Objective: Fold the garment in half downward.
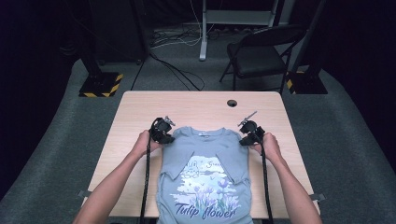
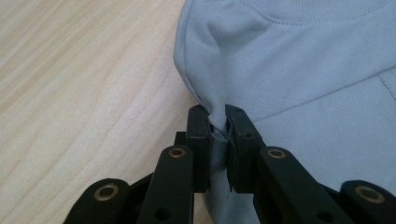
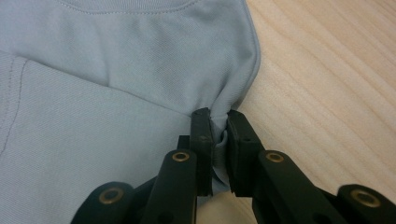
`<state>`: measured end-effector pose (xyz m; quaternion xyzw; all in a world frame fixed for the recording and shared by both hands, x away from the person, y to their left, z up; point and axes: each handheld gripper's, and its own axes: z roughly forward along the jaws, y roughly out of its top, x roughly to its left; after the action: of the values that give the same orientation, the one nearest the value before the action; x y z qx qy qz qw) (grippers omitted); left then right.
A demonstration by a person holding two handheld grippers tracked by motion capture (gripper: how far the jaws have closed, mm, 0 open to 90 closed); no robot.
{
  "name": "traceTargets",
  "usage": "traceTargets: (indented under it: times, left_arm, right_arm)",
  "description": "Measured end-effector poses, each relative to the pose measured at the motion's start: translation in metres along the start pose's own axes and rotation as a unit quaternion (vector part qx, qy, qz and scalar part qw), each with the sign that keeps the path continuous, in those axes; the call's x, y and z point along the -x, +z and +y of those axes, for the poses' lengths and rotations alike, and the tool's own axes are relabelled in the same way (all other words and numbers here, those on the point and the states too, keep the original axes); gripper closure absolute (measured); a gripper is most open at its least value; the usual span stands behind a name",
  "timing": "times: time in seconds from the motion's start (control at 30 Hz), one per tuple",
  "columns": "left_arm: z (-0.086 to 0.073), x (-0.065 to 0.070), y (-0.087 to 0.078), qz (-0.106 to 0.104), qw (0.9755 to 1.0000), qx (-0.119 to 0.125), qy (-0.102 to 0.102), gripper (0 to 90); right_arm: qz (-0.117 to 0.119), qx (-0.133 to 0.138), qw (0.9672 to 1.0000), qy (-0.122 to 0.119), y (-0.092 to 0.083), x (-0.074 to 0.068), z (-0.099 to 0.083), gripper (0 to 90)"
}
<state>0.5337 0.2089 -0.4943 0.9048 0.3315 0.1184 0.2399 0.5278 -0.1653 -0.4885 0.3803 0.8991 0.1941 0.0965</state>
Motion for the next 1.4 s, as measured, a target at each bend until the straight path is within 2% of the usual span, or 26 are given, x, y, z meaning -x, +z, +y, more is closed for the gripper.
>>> traceTargets:
  times: [0.37,0.63,0.8,1.03,1.23,1.27,1.4]
  left_arm:
    - [0.009,-0.003,-0.002,0.014,0.9998,0.013,-0.005,81.3]
    - [0.021,-0.009,-0.004,0.038,0.9991,0.020,-0.006,81.6]
    - [0.026,-0.014,-0.006,0.051,0.9982,0.030,-0.013,81.6]
    - [0.033,-0.015,-0.010,0.070,0.9966,0.042,-0.014,81.7]
    - [0.041,-0.015,-0.017,0.083,0.9946,0.060,-0.016,81.8]
    - [0.044,-0.016,-0.020,0.089,0.9936,0.067,-0.016,81.8]
    - [0.050,-0.017,-0.028,0.095,0.9913,0.089,-0.020,81.8]
  right_arm:
    - [-0.034,0.002,0.9994,0.001,-0.002,0.005,0.004,83.9]
    - [-0.074,0.023,0.9970,0.011,-0.010,0.010,0.016,84.1]
    - [-0.099,0.045,0.9940,0.012,-0.017,0.011,0.023,84.1]
    - [-0.121,0.071,0.9900,0.014,-0.026,0.010,0.027,84.3]
    - [-0.144,0.093,0.9850,0.016,-0.035,0.010,0.028,84.4]
    - [-0.145,0.094,0.9849,0.016,-0.036,0.010,0.028,84.4]
    - [-0.159,0.118,0.9800,0.016,-0.044,0.009,0.028,84.4]
